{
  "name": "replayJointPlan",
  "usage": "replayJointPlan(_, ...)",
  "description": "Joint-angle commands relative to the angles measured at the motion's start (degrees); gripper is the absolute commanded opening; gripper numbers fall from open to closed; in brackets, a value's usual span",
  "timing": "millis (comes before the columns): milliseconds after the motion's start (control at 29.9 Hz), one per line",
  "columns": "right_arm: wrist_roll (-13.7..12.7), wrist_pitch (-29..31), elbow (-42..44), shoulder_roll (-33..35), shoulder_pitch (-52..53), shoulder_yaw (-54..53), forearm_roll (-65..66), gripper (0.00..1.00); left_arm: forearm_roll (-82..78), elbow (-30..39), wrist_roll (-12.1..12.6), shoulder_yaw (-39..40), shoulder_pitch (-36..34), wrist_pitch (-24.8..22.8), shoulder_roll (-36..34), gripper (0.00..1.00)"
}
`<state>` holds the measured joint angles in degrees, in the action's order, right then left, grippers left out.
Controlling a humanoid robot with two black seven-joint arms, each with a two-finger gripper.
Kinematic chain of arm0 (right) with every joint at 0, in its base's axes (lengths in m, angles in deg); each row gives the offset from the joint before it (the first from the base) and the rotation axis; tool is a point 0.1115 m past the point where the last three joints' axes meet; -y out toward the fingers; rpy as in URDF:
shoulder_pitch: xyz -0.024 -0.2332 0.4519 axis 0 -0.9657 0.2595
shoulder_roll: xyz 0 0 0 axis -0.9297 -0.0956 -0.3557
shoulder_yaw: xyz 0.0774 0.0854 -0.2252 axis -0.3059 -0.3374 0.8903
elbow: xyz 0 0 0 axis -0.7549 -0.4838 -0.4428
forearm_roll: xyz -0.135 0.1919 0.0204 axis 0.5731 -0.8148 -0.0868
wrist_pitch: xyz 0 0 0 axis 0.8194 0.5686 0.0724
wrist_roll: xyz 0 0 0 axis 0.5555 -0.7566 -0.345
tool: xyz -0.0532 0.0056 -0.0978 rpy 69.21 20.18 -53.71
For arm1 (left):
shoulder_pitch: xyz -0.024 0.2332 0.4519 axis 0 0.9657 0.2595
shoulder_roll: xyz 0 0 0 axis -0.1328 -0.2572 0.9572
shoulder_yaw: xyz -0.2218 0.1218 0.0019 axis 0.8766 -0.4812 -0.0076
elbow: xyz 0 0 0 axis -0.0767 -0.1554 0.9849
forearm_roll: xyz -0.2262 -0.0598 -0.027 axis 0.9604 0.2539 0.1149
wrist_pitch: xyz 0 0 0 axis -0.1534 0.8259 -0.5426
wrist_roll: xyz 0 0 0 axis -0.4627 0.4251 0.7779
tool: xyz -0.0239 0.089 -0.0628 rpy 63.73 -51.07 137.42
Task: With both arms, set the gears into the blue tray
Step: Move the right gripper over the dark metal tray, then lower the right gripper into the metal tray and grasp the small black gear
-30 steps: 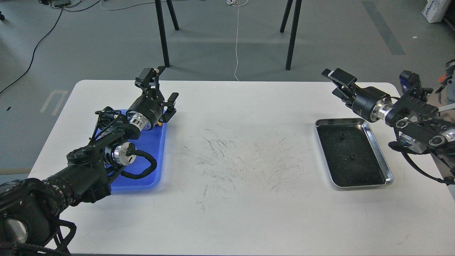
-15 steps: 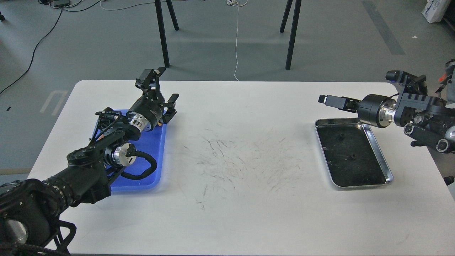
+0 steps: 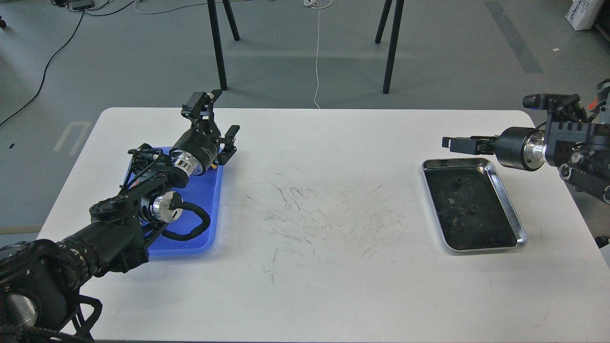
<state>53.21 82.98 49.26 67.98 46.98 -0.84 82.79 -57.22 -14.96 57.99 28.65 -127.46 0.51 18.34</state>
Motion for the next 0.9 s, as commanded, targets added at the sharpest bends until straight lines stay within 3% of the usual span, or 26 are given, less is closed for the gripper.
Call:
replayJointPlan(0,0.0,0.0,0.0,0.0,1.0,2.4,1.0,0.99,0.0,0.0,0.0,0.0,0.3,0.0,0.1,1.0)
replayJointPlan(869,0.0,1.1,5.4,-3.6,-1.5,9.9,4.0,0.96,-3.0,0.3,0.0,0.0,0.4,-0.8,0.2,1.0)
